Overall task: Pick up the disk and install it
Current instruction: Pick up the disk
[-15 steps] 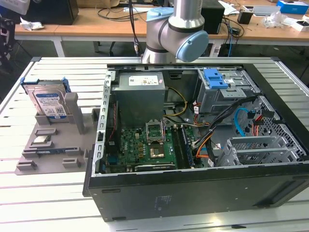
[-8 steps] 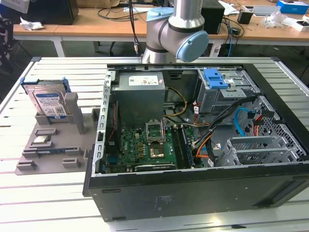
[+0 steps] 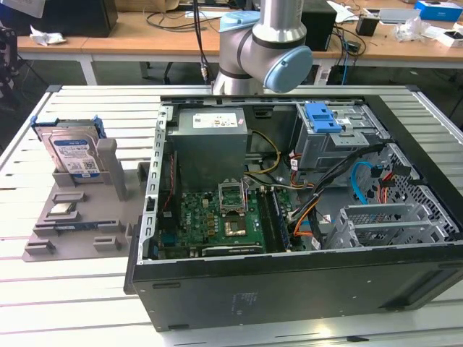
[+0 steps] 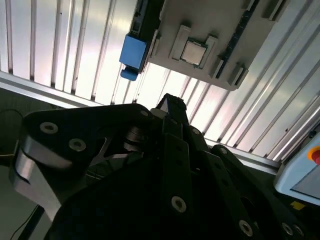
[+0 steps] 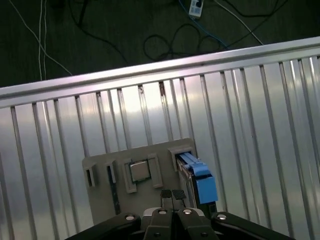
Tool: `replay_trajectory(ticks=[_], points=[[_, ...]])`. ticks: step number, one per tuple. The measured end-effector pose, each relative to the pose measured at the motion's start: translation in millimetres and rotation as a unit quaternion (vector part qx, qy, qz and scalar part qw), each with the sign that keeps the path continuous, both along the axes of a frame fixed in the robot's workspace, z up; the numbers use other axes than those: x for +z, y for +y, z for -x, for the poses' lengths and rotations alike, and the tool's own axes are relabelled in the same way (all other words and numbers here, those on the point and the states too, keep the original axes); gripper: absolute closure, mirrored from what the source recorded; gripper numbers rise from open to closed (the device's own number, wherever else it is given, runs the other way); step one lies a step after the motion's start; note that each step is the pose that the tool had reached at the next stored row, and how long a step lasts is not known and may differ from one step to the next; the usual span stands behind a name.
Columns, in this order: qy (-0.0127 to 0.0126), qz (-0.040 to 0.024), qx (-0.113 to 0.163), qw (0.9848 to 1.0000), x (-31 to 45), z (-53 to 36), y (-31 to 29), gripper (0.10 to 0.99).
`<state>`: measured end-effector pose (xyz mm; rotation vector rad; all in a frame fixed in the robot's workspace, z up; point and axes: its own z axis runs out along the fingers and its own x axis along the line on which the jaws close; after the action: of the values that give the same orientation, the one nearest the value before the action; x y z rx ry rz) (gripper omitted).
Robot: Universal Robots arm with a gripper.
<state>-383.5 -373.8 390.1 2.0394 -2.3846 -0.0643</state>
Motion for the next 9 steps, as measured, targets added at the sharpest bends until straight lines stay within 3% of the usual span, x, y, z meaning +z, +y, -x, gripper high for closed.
replay_trajectory(ticks=[5,9], points=[[0.0000,0.0000,0.034,0.9994,0.0,0.0,0.0,0.980],[0.0000,0.0000,0.038,0.9993,0.0,0.0,0.0,0.980]])
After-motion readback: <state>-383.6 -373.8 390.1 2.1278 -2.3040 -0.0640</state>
